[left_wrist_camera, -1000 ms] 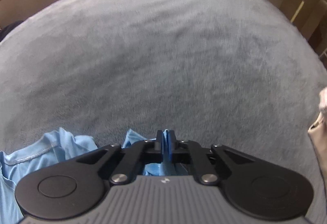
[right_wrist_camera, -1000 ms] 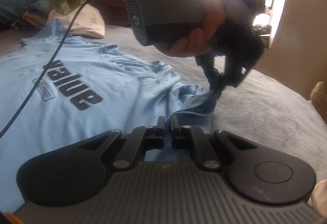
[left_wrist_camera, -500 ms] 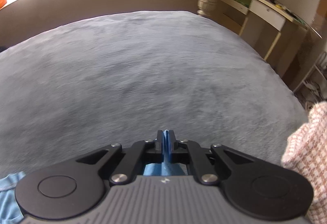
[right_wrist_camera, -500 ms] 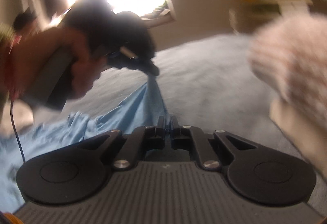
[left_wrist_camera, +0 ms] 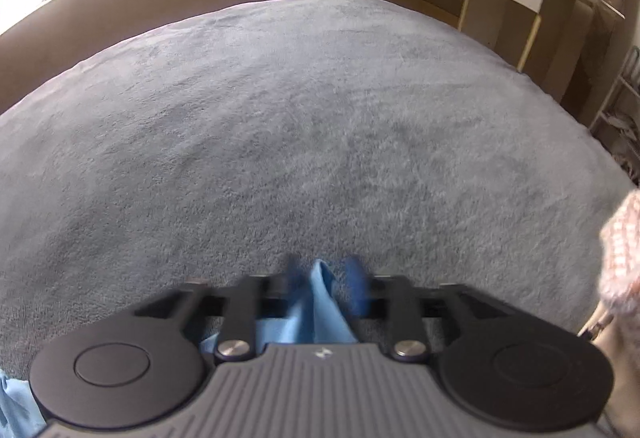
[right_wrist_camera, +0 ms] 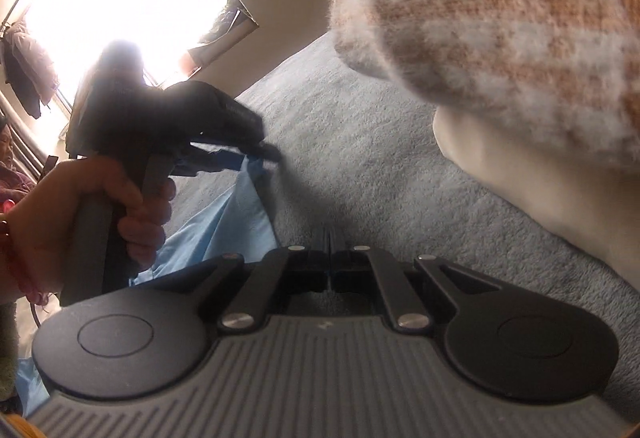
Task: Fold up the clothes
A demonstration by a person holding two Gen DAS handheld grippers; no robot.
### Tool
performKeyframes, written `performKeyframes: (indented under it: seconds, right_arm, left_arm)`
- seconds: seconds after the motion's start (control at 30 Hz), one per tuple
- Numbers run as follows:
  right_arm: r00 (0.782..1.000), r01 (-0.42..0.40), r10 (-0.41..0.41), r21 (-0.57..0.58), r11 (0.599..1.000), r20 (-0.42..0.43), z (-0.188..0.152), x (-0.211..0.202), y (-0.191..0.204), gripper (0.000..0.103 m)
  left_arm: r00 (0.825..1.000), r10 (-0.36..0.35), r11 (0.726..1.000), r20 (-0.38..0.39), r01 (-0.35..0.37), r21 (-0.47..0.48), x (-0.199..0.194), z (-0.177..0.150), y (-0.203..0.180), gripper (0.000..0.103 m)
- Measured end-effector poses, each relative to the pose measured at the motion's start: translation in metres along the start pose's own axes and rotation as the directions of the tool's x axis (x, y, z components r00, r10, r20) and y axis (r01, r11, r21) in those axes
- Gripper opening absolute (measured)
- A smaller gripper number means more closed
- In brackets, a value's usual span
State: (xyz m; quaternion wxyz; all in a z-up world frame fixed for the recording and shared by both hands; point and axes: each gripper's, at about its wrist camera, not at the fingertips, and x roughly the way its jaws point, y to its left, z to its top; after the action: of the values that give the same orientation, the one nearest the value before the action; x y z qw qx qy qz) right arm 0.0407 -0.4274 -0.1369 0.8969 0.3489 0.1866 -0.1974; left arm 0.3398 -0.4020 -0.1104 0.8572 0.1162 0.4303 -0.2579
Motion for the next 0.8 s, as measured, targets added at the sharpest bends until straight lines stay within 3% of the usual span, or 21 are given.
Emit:
performKeyframes:
  seconds: [0.13, 0.27, 0.47, 0.53, 0.57, 0.6, 0.7, 0.8]
  right_arm:
    - [1.0, -0.021, 0.021, 0.059, 0.998, -0.004, 0.005, -0.003, 0.0, 0.007]
    - [0.997, -0.057, 0.062, 0.131, 0.99, -0.037, 0.007, -0.004, 0.004, 0.022]
    - [0.982, -0.071, 0.094, 0.14, 0.988, -0.166, 0.004, 0.017, 0.02, 0.024]
    - [0.984, -0.041, 0.064, 0.138, 0.99, -0.167, 0.003, 0.022, 0.021, 0.02]
    - [0.985, -0.031, 0.054, 0.139, 0.99, -0.165, 0.003, 0.024, 0.021, 0.007]
    - [0.986, -0.011, 0.036, 0.155, 0.988, -0.16, 0.004, 0.027, 0.02, 0.004]
    - [0.992, 0.003, 0.028, 0.252, 0.968, -0.12, 0.003, 0.019, 0.014, 0.003]
    - [0.998, 0.041, -0.022, 0.293, 0.955, -0.066, -0.002, -0.001, 0.014, 0.003]
  left_arm:
    - [0.997, -0.045, 0.993, 0.064, 0.052, -0.106, -0.022, 0.011, 0.017, 0.074]
    - [0.99, -0.091, 0.973, 0.103, 0.111, -0.201, -0.057, 0.024, 0.05, 0.074]
    - [0.98, -0.046, 0.975, 0.195, 0.086, -0.203, -0.145, 0.021, 0.131, 0.074]
    - [0.978, -0.002, 0.978, 0.207, 0.046, -0.206, -0.176, 0.01, 0.163, 0.074]
    - [0.978, 0.022, 0.978, 0.209, 0.023, -0.208, -0.189, 0.002, 0.178, 0.074]
    - [0.977, 0.043, 0.977, 0.207, 0.003, -0.214, -0.2, -0.007, 0.191, 0.074]
    - [0.973, 0.113, 0.965, 0.202, -0.059, -0.254, -0.219, -0.046, 0.228, 0.074]
    - [0.973, 0.137, 0.94, 0.184, -0.069, -0.334, -0.214, -0.086, 0.257, 0.073]
